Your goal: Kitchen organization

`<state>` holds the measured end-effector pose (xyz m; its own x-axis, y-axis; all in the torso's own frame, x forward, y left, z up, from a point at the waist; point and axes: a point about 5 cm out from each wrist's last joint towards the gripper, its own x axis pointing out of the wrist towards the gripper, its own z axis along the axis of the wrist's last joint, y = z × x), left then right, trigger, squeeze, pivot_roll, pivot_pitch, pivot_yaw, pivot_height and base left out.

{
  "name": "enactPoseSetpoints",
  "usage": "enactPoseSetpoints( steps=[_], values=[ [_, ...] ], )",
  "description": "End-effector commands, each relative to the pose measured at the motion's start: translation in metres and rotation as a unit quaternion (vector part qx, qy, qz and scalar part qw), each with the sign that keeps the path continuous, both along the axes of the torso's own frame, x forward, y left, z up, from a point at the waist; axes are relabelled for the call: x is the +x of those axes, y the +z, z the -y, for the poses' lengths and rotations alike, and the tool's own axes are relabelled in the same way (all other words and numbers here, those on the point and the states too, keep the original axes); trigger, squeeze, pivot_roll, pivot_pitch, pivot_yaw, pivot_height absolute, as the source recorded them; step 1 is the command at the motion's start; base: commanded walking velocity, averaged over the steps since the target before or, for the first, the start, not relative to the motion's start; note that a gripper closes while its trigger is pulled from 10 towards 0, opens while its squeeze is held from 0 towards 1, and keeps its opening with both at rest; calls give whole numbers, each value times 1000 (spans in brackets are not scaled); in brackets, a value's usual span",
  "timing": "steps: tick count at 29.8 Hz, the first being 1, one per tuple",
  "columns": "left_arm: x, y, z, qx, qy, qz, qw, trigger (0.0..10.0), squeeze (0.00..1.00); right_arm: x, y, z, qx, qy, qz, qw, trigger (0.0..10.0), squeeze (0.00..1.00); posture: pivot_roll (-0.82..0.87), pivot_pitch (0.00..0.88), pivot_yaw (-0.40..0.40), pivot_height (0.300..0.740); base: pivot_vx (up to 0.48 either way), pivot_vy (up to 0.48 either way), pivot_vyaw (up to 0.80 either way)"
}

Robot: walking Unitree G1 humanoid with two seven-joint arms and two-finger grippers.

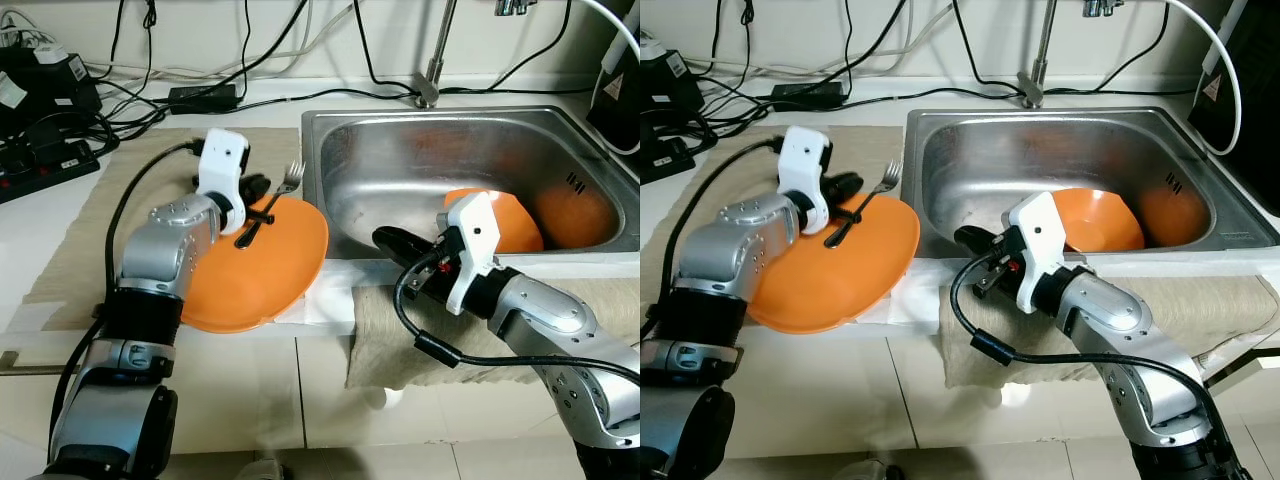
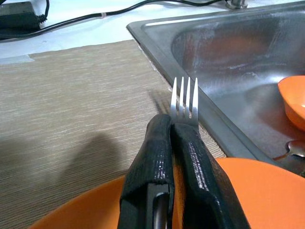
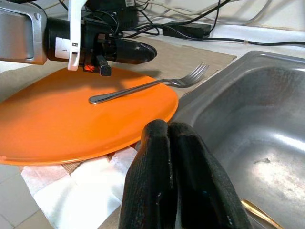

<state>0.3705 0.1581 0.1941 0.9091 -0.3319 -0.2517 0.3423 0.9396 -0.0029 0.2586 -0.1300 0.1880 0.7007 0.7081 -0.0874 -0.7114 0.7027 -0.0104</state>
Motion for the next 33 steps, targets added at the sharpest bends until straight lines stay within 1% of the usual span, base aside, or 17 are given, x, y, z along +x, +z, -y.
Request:
enactPoseSetpoints(
  steps=[1,3,6,7,8,11,12,17,28,33],
  values=[
    [3,16,-1,-2,4,26,1000,0,0,1,4,4,-1,-10,5,1000,10000,0,-34,19,39,740,0,0,0],
    [3,16,-1,1,5,28,1000,0,0,1,4,4,0,-10,5,1000,10000,0,-32,19,38,740,0,0,0],
    [4,14,-1,30,2,31,999,0,0,1,4,3,1,-10,6,1000,10000,0,-33,20,38,740,0,0,0],
    [4,13,0,31,1,28,999,10000,0,1,4,3,1,-9,6,1000,10000,0,-32,22,38,740,0,0,0],
    [4,12,0,30,10,28,999,10000,0,1,4,3,1,-9,6,1000,10000,0,-32,22,38,740,0,0,0],
    [4,12,-1,30,13,28,999,10000,0,1,4,3,1,-9,6,1000,10000,0,-32,22,38,740,0,0,0],
    [4,11,-1,31,14,27,999,10000,1000,2,4,3,1,-9,6,1000,10000,0,-33,23,38,740,0,0,0],
    [3,9,-1,28,14,19,999,10000,1000,2,5,3,1,-10,6,1000,10000,0,-34,24,37,740,0,0,0],
    [1,8,3,29,-12,13,999,10000,1000,2,5,3,-1,-11,7,1000,10000,0,-34,19,40,740,0,0,0],
    [-2,3,10,39,-49,-10,998,10000,1000,1,6,3,-2,-9,10,1000,10000,0,-37,13,44,740,0,0,0]
  ],
)
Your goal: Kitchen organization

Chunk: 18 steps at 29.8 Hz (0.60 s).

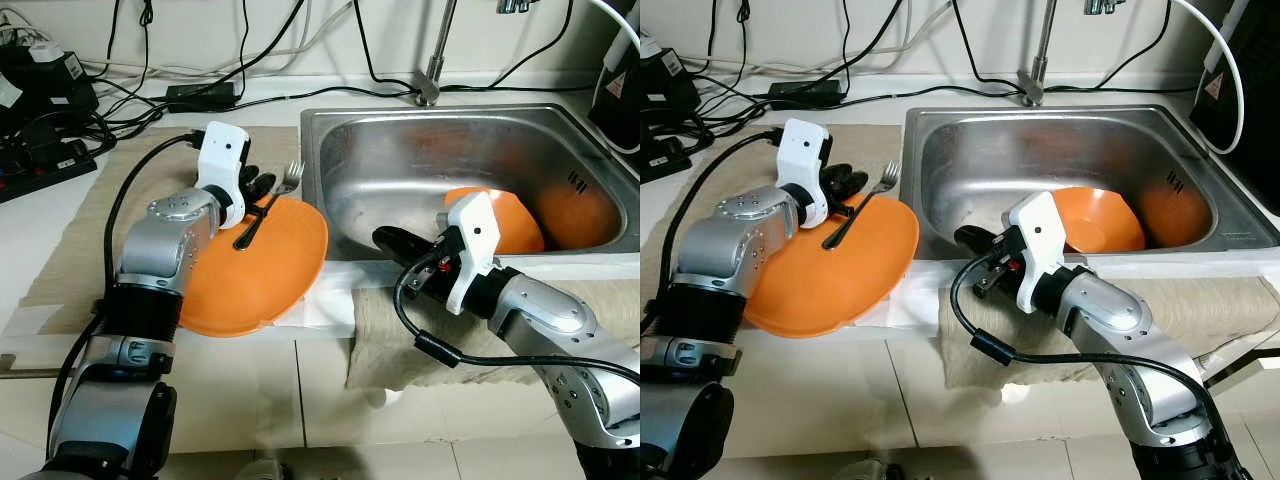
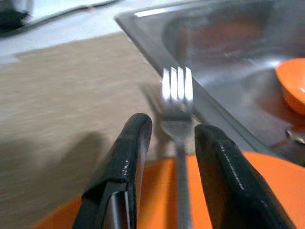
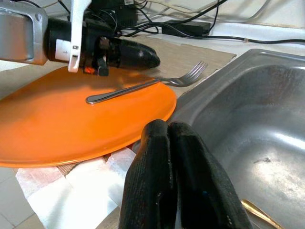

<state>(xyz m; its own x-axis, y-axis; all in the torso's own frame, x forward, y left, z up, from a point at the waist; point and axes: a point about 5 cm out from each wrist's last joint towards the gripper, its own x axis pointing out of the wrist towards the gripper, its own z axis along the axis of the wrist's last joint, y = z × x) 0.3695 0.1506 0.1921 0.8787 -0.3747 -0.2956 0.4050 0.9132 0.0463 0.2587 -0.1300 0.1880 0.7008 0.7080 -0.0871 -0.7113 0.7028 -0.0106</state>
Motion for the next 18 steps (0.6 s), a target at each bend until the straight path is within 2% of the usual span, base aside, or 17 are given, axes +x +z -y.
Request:
enactPoseSetpoints(
  steps=[1,18],
  values=[
    [-1,4,4,12,-22,-3,1000,10000,1000,0,7,3,-2,-7,11,1000,10000,0,-37,13,44,740,0,0,0],
    [2,11,13,12,-63,-11,998,10000,1000,-1,10,2,-2,-4,17,1000,10000,0,-47,0,57,740,0,0,0]
  ],
)
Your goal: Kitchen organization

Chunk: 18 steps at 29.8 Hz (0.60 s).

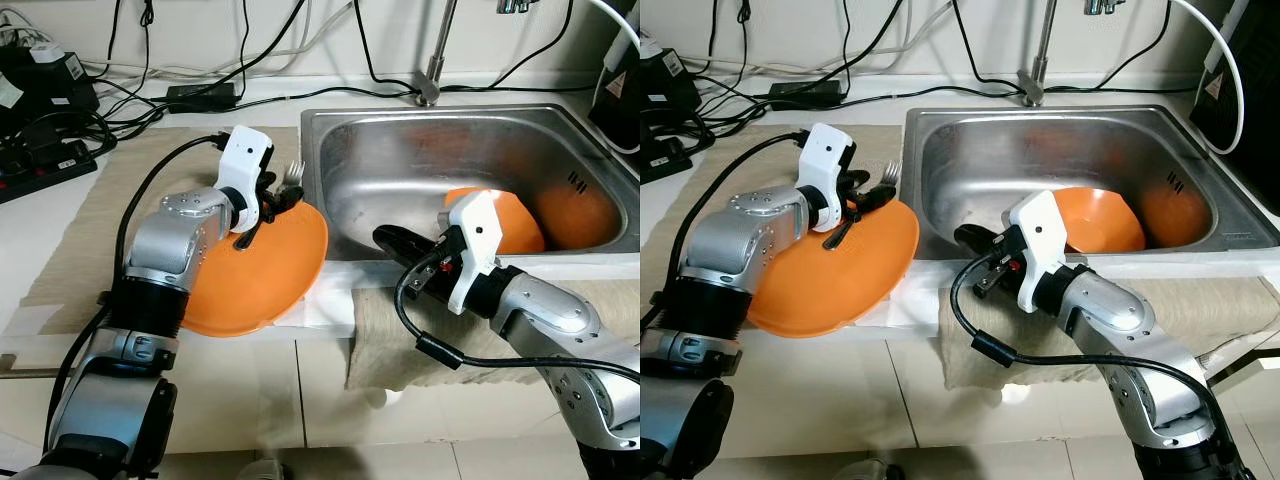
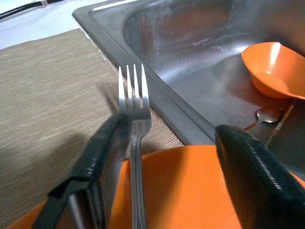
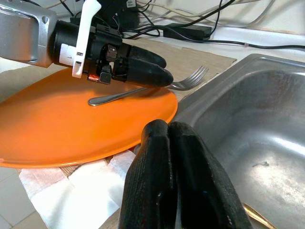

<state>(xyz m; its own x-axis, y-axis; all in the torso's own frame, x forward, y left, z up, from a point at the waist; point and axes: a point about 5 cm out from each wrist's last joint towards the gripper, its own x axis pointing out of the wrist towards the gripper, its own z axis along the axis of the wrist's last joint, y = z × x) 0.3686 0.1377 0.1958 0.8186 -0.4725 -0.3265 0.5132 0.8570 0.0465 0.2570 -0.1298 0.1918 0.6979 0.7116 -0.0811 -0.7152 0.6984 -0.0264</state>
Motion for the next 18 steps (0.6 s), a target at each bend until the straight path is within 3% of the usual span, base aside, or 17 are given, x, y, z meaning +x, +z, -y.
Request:
enactPoseSetpoints(
  steps=[1,10,11,18],
  values=[
    [3,7,0,6,-3,3,1000,10000,1000,0,6,2,2,-7,9,1000,10000,0,-47,0,58,740,0,0,0],
    [3,3,1,21,-14,-9,1000,10000,1000,0,6,2,2,-7,9,1000,10000,0,-48,0,57,740,0,0,0],
    [5,2,1,21,-12,-16,1000,10000,0,0,6,2,2,-7,9,1000,10000,0,-48,2,56,740,0,0,0],
    [9,1,-1,18,-8,-30,999,10000,0,-1,6,1,3,-7,9,1000,10000,0,-51,1,61,740,0,0,0]
  ],
)
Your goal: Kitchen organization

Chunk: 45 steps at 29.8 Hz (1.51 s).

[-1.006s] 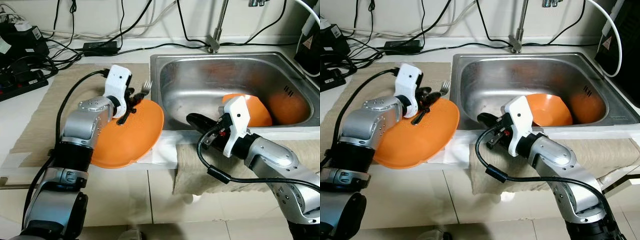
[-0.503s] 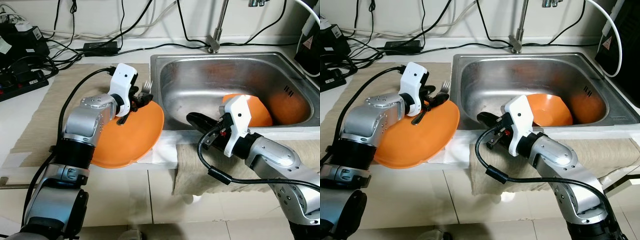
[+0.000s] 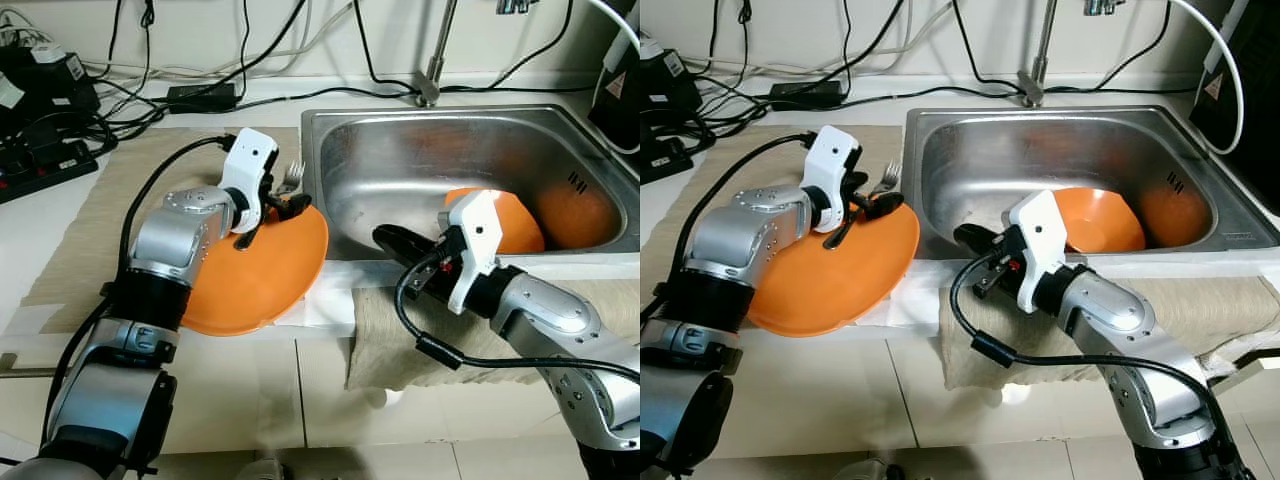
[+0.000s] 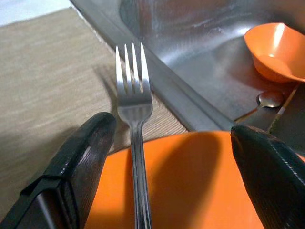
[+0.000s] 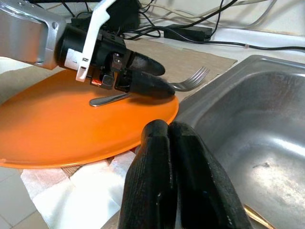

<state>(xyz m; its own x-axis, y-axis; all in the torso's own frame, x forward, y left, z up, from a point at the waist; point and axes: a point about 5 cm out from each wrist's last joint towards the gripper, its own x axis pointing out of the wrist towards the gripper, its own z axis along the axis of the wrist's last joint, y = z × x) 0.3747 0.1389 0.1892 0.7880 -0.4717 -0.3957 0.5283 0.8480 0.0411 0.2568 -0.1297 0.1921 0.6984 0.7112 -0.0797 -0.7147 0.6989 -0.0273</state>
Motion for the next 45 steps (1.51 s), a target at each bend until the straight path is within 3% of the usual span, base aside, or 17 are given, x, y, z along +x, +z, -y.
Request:
enactPoseSetpoints(
  steps=[1,21,37,45],
  values=[
    [3,7,1,-1,-3,2,1000,10000,0,-1,5,1,3,-7,8,1000,10000,0,-51,1,61,740,0,0,0],
    [4,-5,5,-25,1,-47,999,10000,0,0,5,1,3,-10,8,1000,10000,0,-51,6,61,740,0,0,0],
    [11,-9,-1,-33,31,-56,997,10000,0,-1,6,1,4,-11,9,1000,10000,0,-57,15,65,740,0,0,0],
    [15,-12,-3,-13,36,-50,998,10000,0,-1,6,1,4,-13,9,1000,10000,0,-60,18,68,740,0,0,0]
  ],
)
